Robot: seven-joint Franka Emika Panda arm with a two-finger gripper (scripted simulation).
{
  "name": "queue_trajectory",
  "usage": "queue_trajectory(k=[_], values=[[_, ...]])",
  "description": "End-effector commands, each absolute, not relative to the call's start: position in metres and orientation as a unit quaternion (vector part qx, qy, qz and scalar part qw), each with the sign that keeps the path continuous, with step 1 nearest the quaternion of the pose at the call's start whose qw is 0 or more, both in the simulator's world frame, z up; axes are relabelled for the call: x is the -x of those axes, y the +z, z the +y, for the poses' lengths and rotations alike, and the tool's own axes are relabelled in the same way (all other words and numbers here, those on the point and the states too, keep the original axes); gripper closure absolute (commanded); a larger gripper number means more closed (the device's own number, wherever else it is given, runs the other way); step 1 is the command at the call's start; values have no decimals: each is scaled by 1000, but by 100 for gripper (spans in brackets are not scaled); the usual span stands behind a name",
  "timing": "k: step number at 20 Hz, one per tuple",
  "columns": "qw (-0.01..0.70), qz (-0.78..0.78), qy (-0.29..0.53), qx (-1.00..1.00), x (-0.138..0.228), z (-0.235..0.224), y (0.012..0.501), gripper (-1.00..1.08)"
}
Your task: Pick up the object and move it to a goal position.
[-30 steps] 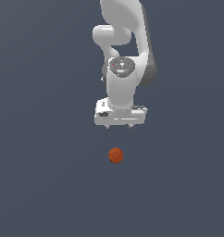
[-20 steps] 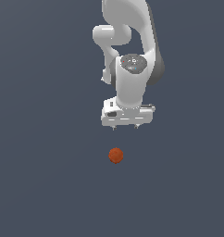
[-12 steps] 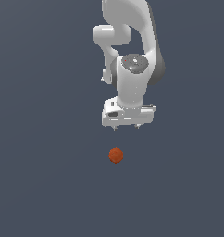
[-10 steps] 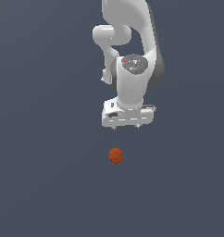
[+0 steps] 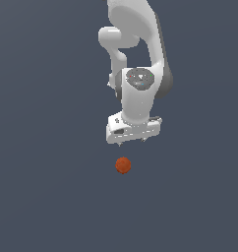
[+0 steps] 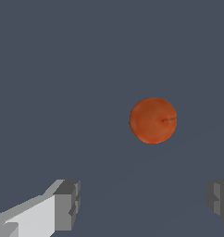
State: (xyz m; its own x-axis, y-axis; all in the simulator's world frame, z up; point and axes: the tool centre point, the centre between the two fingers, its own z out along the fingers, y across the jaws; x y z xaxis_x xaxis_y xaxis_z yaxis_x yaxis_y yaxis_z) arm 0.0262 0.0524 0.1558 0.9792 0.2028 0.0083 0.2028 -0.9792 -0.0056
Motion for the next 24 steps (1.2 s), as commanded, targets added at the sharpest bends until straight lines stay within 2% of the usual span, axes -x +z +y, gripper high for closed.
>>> queue_trajectory(k=[1, 12, 24], values=[[2, -125, -3, 992, -33, 49, 149, -92], [0, -237, -1, 971, -67, 29, 113, -92], [0, -280, 0, 960, -78, 20, 97, -92]])
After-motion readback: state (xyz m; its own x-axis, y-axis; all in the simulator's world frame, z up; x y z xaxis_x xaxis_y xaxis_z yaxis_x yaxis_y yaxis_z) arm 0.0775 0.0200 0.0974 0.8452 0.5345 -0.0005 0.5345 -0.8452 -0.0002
